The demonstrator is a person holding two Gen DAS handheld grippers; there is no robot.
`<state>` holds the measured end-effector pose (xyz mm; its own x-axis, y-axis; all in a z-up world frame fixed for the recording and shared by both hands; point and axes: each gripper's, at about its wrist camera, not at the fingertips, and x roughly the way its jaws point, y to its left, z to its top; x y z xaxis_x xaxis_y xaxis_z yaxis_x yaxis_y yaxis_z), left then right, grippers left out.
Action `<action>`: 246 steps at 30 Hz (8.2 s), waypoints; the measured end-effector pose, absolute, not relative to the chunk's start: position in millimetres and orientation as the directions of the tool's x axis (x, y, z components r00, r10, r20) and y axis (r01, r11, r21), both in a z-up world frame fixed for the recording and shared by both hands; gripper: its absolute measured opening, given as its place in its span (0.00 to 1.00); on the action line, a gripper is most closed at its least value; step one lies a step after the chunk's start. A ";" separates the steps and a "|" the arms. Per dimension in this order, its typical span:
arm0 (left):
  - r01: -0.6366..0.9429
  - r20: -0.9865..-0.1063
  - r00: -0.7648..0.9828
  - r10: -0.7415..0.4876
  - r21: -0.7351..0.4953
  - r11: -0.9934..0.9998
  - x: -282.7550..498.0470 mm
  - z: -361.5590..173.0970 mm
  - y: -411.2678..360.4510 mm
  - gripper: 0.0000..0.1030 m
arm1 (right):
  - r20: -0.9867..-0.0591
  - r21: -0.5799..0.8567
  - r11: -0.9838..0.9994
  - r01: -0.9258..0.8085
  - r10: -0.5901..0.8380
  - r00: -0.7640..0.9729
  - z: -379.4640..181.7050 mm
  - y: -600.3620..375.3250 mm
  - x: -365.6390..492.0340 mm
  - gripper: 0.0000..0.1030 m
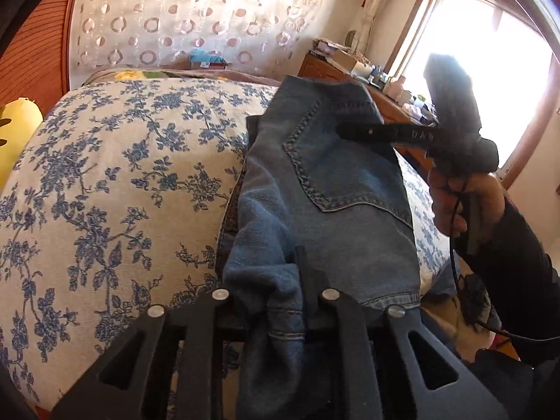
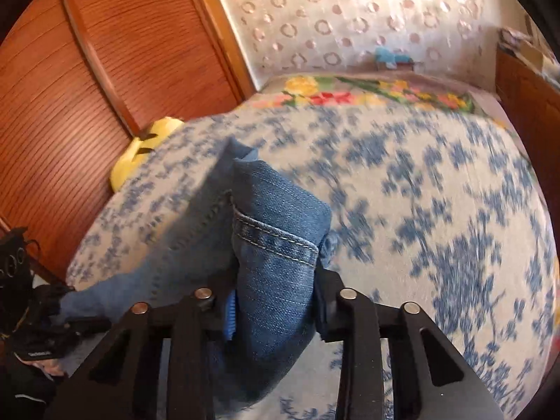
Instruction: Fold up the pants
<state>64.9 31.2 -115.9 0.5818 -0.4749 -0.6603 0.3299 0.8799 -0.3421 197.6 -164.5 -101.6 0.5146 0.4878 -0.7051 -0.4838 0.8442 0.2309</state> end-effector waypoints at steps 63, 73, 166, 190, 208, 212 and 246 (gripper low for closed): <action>-0.032 -0.684 0.712 -0.162 -0.262 0.965 180.5 -102.8 240.4 0.20 | -0.700 0.172 0.694 -0.699 0.586 0.409 -77.0 88.9 402.6 0.57; -0.047 -0.693 0.710 -0.122 -0.219 0.974 167.9 -105.6 238.6 0.19 | -0.643 0.102 0.686 -0.720 0.598 0.479 -54.5 89.7 394.2 0.48; 0.135 -0.549 0.826 -0.131 -0.034 0.990 85.6 -20.6 78.1 0.78 | -0.579 0.069 0.812 -0.580 0.506 0.639 -53.6 -69.8 169.2 0.38; 0.186 -0.362 0.915 -0.175 -0.005 0.982 31.4 51.4 14.4 0.92 | -0.412 -0.006 0.903 -0.429 0.389 0.824 15.1 -155.9 87.8 0.64; 0.180 -0.438 0.881 -0.180 -0.042 0.983 16.7 22.8 -3.7 0.92 | -0.378 0.027 0.953 -0.301 0.289 0.880 18.0 -184.9 30.8 0.80; 0.163 -0.448 0.879 -0.165 -0.042 0.986 14.3 20.0 -3.8 0.92 | -0.378 0.040 0.961 -0.274 0.269 0.886 13.5 -190.3 22.0 0.80; 0.096 -0.478 0.872 -0.103 -0.038 0.995 13.3 -0.3 2.9 0.92 | -0.425 0.030 0.974 -0.225 0.216 0.879 -18.2 -197.9 20.7 0.80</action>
<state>13.3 2.9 -0.3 0.8723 -0.1026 -0.4781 0.0961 0.9946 -0.0381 20.7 -197.9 -18.2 0.8792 0.2161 -0.4247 -0.2248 0.9739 0.0302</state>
